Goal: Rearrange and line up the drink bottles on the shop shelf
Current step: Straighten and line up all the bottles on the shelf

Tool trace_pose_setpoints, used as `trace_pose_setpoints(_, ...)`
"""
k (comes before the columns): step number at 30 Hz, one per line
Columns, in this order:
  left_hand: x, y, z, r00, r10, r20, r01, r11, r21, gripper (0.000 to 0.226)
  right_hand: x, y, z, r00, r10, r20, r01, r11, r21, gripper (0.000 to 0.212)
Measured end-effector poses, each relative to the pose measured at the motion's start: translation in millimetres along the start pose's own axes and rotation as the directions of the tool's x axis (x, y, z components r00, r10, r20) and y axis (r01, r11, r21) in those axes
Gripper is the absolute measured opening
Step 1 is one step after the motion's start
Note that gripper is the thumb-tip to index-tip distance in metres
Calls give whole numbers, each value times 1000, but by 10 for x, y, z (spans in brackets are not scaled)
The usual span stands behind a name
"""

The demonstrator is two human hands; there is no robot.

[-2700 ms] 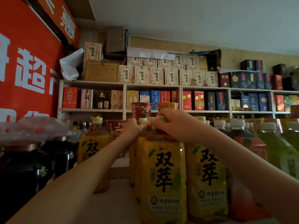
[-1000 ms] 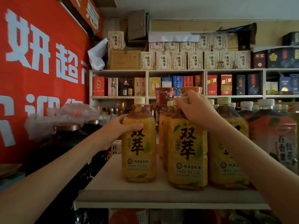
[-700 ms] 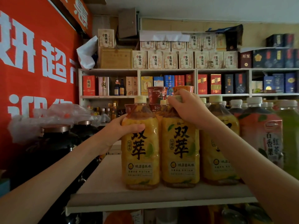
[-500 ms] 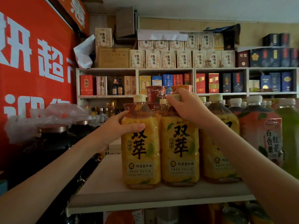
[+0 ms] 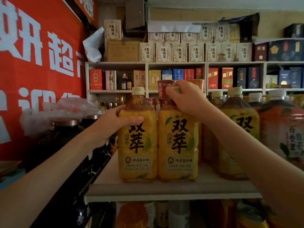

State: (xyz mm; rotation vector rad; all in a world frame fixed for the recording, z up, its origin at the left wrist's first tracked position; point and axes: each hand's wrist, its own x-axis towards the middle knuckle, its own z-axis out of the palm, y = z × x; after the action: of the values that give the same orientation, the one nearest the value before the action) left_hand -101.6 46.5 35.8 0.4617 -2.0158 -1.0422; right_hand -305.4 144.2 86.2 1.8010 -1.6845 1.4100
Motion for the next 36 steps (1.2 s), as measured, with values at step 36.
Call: trace_pose_setpoints(36,-29,32,478,988,149,38,-125,920,-372,22,-50,131,-271,997,65,44,-62,996,-62,22)
